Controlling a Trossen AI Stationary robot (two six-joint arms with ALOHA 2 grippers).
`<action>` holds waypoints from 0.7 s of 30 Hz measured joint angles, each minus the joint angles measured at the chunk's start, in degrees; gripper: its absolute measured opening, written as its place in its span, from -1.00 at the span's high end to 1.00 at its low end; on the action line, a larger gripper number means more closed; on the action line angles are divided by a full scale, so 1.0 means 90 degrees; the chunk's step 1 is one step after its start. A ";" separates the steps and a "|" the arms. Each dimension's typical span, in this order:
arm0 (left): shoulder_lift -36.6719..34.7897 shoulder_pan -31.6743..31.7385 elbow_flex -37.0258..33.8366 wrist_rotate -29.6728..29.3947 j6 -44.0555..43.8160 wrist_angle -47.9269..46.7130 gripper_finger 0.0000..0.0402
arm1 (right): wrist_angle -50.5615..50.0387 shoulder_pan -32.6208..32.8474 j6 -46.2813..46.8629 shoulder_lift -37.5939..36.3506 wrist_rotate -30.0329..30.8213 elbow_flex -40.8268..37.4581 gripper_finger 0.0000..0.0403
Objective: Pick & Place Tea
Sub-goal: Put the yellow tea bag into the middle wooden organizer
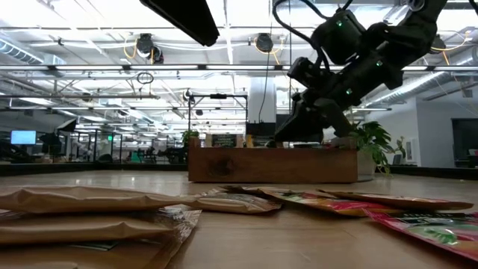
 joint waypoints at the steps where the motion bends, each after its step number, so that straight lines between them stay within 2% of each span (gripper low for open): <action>1: 0.0000 0.0000 0.0000 0.0001 -0.0033 -0.0012 0.54 | 0.0015 0.0039 0.0000 0.0000 -0.0001 0.0000 1.00; 10: 0.0000 -0.0053 0.0000 0.0001 -0.0107 -0.0034 0.54 | 0.0547 0.0368 0.0103 0.0000 -0.0028 -0.0002 1.00; 13: 0.0000 -0.0045 0.0000 0.0001 -0.0112 -0.0034 0.54 | 0.0641 0.0361 0.0412 0.0002 -0.0394 -0.0002 1.00; 18: 0.0000 -0.0033 0.0000 -0.0001 -0.0112 -0.0027 0.54 | 0.0684 0.0400 0.0669 0.0301 -0.0538 -0.0002 1.00; 21: 0.0000 -0.0039 0.0000 -0.0001 -0.0109 -0.0009 0.54 | 0.1117 0.0461 0.0730 0.0628 -0.0540 -0.0002 1.00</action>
